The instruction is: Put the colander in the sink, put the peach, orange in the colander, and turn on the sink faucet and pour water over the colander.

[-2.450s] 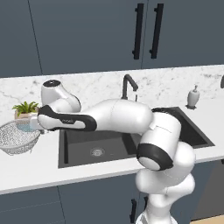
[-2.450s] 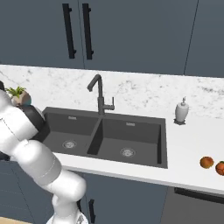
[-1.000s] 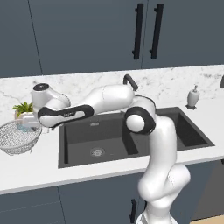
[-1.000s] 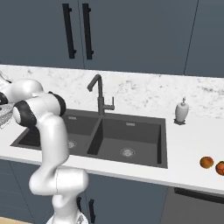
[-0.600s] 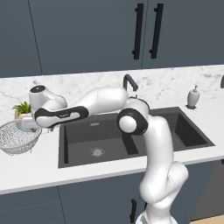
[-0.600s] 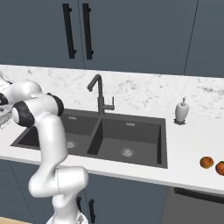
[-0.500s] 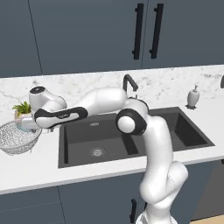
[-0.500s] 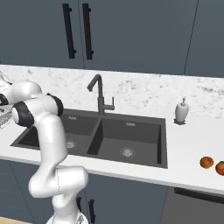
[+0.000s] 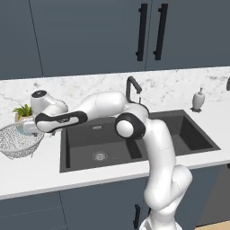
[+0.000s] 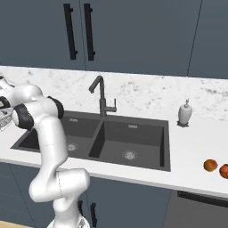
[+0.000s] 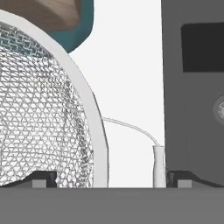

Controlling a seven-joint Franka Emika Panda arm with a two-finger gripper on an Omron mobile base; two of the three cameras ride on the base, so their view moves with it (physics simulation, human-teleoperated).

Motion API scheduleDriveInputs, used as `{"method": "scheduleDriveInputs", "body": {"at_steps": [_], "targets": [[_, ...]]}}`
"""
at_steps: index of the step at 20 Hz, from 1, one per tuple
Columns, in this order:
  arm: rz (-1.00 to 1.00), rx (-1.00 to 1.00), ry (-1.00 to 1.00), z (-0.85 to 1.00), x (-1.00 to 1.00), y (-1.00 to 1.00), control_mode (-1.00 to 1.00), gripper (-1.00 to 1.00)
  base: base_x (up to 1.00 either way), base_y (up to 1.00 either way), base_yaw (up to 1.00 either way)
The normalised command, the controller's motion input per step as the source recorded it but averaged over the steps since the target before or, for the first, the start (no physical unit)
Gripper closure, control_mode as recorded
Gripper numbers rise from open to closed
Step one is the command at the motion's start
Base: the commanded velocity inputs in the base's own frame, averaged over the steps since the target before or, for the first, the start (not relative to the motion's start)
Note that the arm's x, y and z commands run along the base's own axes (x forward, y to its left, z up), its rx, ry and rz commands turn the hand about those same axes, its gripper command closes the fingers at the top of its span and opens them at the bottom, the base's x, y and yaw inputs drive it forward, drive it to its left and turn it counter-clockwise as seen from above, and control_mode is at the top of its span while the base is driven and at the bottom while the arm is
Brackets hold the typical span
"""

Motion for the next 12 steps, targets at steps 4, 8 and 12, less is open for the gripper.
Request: {"method": "scheduleDriveInputs", "body": {"at_steps": [4, 8, 12], "targets": [[0.0, 0.0, 0.02, -0.01, 0.17, 0.0, -1.0, -1.0, 0.0, 0.0, 0.0], [0.0, 0.0, 0.0, 0.0, 0.23, 0.0, -1.0, -1.0, 0.0, 0.0, 0.0], [0.0, 0.0, 0.0, 0.0, 0.21, 0.0, -1.0, -1.0, 0.0, 0.0, 0.0]]}}
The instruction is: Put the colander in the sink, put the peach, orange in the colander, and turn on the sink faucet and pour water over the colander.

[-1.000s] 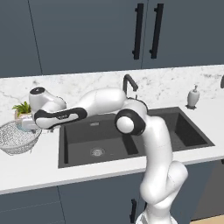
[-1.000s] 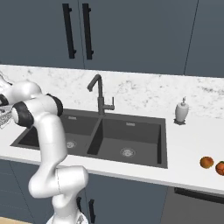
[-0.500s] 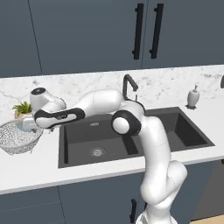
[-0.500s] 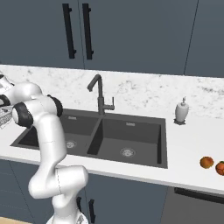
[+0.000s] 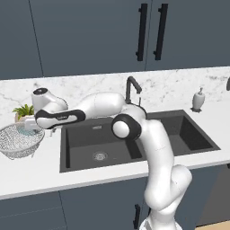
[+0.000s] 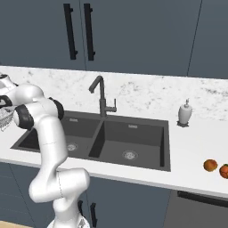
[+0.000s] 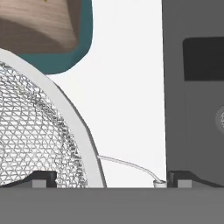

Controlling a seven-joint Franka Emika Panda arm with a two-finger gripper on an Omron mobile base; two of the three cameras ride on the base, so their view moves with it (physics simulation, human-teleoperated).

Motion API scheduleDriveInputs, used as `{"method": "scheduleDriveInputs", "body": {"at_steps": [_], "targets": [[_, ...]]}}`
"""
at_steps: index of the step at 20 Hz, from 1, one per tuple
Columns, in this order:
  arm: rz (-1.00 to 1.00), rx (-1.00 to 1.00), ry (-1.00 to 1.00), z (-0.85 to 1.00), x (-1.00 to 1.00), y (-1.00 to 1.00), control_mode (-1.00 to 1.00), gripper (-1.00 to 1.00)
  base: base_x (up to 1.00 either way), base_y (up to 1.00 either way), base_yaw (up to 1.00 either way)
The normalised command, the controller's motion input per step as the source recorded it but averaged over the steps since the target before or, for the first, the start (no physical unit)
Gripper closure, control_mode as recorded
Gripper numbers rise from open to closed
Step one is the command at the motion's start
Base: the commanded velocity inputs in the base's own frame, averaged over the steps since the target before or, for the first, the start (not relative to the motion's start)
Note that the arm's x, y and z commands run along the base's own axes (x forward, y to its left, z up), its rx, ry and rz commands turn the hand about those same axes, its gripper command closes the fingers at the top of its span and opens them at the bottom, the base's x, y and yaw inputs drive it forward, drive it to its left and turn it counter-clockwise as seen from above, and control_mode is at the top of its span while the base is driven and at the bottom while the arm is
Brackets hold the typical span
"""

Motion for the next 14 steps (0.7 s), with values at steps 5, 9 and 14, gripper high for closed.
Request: {"method": "scheduleDriveInputs", "body": {"at_steps": [5, 9, 14], "targets": [[0.0, 0.0, 0.0, -0.04, 0.08, 0.0, -1.0, -1.0, 0.0, 0.0, 0.0], [0.0, 0.0, 0.0, -0.16, 0.06, 0.01, -1.0, -1.0, 0.0, 0.0, 0.0], [0.0, 0.0, 0.0, -0.24, 0.01, 0.01, -1.0, -1.0, 0.0, 0.0, 0.0]]}}
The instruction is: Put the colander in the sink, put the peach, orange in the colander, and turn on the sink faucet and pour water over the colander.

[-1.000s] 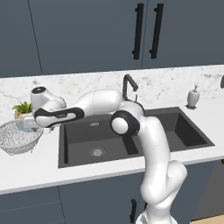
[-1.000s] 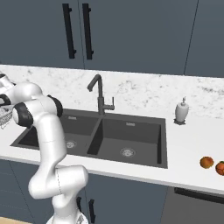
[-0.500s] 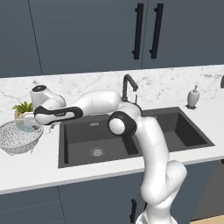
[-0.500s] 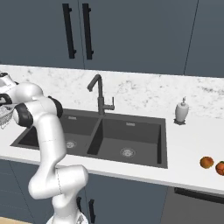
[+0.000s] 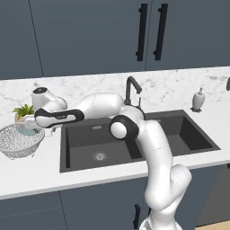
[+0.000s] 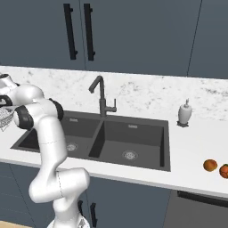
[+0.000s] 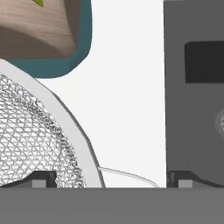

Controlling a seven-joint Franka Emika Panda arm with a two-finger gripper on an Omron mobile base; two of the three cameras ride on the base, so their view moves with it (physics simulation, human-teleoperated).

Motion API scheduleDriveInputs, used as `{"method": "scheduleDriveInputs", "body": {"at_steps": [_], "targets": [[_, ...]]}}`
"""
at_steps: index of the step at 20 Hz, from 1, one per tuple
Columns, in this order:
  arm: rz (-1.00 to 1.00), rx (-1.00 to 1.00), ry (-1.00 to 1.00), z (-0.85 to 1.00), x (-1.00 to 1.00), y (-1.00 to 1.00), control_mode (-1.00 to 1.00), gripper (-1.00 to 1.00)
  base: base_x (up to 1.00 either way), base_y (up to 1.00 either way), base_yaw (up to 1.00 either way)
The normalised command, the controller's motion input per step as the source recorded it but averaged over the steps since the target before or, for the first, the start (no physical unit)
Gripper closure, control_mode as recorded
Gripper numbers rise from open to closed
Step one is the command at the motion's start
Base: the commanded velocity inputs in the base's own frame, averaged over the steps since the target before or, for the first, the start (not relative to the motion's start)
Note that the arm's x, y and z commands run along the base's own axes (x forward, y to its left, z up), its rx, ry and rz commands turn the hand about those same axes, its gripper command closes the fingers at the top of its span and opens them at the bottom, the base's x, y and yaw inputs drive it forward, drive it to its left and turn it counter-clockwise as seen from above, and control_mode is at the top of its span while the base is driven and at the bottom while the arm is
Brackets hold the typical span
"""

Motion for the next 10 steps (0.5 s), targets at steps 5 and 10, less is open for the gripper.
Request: {"method": "scheduleDriveInputs", "body": {"at_steps": [5, 10], "targets": [[0.0, 0.05, 0.0, -0.01, 0.0, -0.04, -1.0, -1.0, 0.0, 0.0, 0.0], [0.0, 0.06, 0.0, 0.0, 0.0, -0.11, -1.0, -1.0, 0.0, 0.0, 0.0]]}}
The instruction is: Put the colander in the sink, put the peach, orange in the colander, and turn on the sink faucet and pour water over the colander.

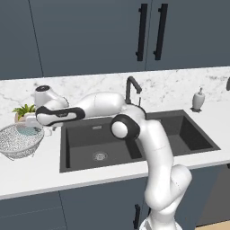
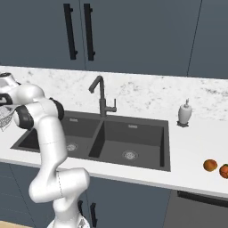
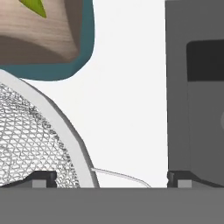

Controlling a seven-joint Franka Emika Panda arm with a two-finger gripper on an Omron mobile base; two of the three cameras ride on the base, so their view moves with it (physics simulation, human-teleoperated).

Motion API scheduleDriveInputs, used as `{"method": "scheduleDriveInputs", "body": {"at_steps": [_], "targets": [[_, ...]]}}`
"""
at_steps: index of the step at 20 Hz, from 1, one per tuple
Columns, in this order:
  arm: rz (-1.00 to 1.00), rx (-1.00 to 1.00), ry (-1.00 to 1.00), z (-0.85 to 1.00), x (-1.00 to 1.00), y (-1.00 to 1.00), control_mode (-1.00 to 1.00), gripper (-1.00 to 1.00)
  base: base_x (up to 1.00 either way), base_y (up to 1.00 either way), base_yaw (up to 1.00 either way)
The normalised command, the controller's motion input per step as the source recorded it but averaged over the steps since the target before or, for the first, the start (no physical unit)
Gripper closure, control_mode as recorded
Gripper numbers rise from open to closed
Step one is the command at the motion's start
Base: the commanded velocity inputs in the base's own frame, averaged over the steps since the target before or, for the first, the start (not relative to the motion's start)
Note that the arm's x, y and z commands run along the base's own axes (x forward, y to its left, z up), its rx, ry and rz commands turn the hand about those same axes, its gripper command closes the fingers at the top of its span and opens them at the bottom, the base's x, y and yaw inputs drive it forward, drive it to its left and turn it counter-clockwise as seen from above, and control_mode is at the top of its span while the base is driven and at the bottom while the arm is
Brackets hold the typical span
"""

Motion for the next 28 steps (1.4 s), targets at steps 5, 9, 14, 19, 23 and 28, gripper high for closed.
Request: {"method": "scheduleDriveInputs", "body": {"at_steps": [5, 9, 14, 19, 23, 28], "targets": [[0.0, 0.05, 0.0, 0.0, 0.0, -0.12, -1.0, -1.0, 0.0, 0.0, 0.0], [0.0, 0.01, 0.0, -0.08, -0.04, -0.03, -1.0, -1.0, 0.0, 0.0, 0.0], [0.0, 0.01, 0.0, -0.06, -0.16, 0.0, -1.0, -1.0, 0.0, 0.0, 0.0], [0.0, 0.03, -0.04, 0.01, -0.18, 0.0, -1.0, -1.0, 0.0, 0.0, 0.0], [0.0, 0.05, -0.02, 0.02, -0.21, -0.03, -1.0, -1.0, 0.0, 0.0, 0.0], [0.0, 0.01, 0.0, -0.14, -0.04, 0.0, -1.0, -1.0, 0.0, 0.0, 0.0]]}}
